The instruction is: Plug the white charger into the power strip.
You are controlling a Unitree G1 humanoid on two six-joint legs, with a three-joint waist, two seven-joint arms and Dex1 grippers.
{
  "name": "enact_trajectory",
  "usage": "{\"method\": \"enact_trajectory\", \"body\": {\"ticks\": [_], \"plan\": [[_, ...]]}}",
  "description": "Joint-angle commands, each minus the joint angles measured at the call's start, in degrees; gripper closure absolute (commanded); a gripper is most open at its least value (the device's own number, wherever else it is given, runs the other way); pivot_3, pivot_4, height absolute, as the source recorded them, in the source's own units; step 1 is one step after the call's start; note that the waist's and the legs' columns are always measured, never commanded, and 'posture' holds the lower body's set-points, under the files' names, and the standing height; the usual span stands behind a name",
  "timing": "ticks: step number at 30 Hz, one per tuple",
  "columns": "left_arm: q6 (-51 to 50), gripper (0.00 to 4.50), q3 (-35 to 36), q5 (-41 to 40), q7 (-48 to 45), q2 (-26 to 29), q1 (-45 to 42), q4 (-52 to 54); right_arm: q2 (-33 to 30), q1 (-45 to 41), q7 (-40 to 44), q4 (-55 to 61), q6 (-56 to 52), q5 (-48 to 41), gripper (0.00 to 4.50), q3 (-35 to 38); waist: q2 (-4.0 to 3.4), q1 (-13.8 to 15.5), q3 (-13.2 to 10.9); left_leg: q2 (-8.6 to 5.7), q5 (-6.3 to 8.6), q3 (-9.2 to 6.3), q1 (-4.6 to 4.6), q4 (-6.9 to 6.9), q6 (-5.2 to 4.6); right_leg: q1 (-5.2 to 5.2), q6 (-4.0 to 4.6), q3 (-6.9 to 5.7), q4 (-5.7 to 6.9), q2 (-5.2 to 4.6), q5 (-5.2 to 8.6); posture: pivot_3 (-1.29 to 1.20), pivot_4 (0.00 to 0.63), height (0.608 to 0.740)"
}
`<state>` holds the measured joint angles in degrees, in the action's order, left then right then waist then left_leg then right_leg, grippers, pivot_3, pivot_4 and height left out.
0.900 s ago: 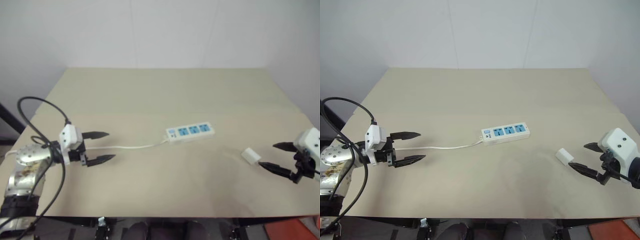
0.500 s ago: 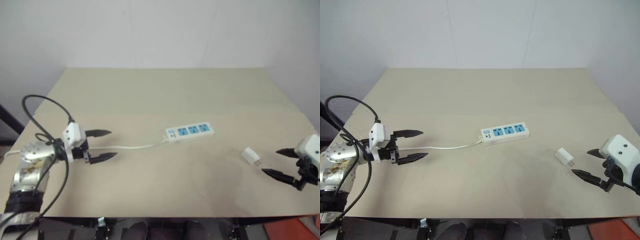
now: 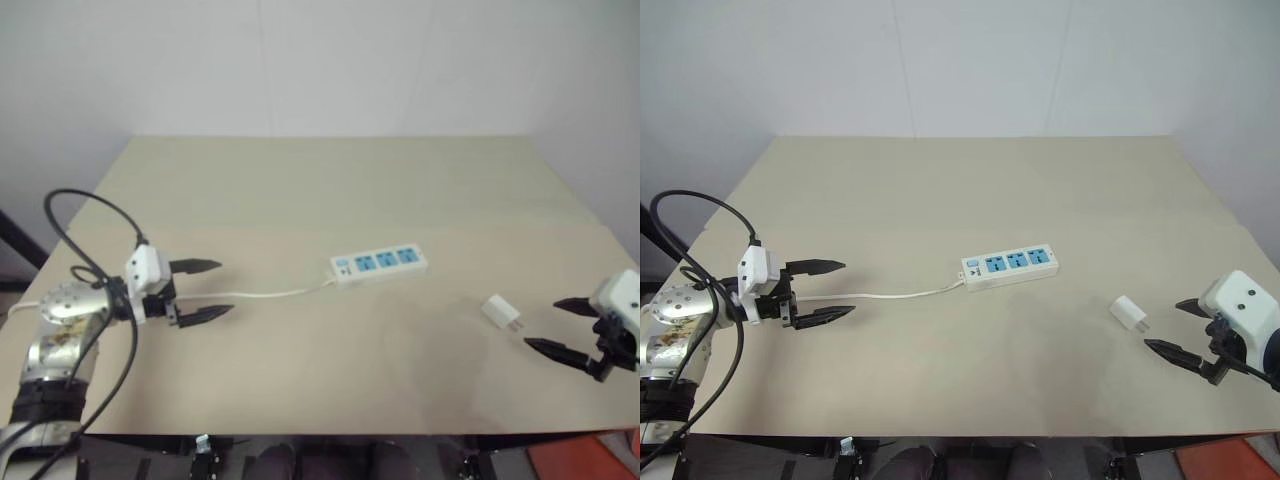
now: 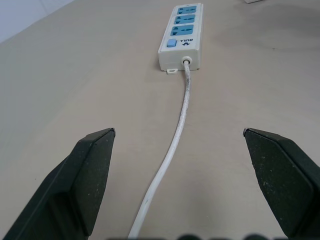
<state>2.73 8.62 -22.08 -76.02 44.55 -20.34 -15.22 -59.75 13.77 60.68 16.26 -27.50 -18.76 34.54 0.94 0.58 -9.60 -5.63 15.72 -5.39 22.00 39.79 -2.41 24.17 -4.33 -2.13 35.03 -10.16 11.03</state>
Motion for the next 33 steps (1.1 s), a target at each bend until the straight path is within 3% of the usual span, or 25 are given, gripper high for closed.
{"method": "enact_trajectory", "body": {"ticks": [1,9,14,20,24,27,33], "plan": [[1.05,0.04,0.59,-0.27,0.00,0.34,-0.34,0.60,-0.05,-0.75,-0.41,0.20,1.24,0.14,0.00,0.90,0.00,0.02,0.00,0.00,0.00,0.00,0.00,0.00,0.00,0.00,0.00,0.00,0.00,0.00,0.00,0.00,0.150,0.740],[1.76,0.04,0.36,-0.76,0.12,-1.16,-1.08,-0.17,0.10,-0.66,-0.65,0.30,1.56,0.67,0.00,0.68,0.00,0.02,0.00,0.00,0.00,0.00,0.00,0.00,0.00,0.00,0.00,0.00,0.00,0.00,0.00,0.00,0.150,0.740],[7.40,0.04,-0.19,-3.77,-1.94,-12.23,-10.23,-9.75,0.39,-3.22,-1.81,0.84,1.24,0.27,0.00,-0.91,0.03,0.60,0.01,-0.01,-0.03,-0.01,-0.01,0.11,0.03,-0.09,0.03,-0.03,0.01,-0.01,-0.04,0.00,0.150,0.740],[20.03,0.04,-4.71,4.76,-2.87,-20.48,-23.69,-33.10,1.84,-6.78,-4.75,5.13,-1.08,-0.87,0.00,-4.17,0.13,0.07,0.04,-0.03,-0.18,0.09,0.06,0.17,0.29,-0.07,0.04,-0.03,-0.03,-0.01,-0.08,0.00,0.150,0.740],[24.18,0.04,-7.29,10.26,-1.13,-23.33,-29.83,-45.10,3.87,-4.52,-6.82,11.26,-3.96,-1.73,0.00,-3.68,0.16,0.02,0.03,-0.06,-0.11,0.20,0.17,0.24,0.16,-0.04,-0.01,0.00,-0.08,-0.04,-0.10,0.00,0.150,0.740],[23.04,0.04,-12.04,17.84,4.63,-23.89,-33.27,-50.64,6.30,-1.21,-8.53,17.01,-6.18,-2.25,0.00,-2.61,0.25,0.16,0.00,-0.07,-0.07,0.19,0.20,0.29,0.09,-0.03,-0.06,-0.01,-0.06,-0.03,-0.13,0.00,0.150,0.740],[19.57,0.04,-13.97,21.96,7.27,-26.86,-37.45,-54.32,9.10,3.70,-11.48,23.12,-10.04,-2.74,0.00,0.72,0.27,0.30,-0.01,-0.21,0.14,0.13,0.31,0.62,-0.29,-0.08,-0.27,0.00,-0.06,-0.07,-0.22,0.00,0.150,0.740]]}}
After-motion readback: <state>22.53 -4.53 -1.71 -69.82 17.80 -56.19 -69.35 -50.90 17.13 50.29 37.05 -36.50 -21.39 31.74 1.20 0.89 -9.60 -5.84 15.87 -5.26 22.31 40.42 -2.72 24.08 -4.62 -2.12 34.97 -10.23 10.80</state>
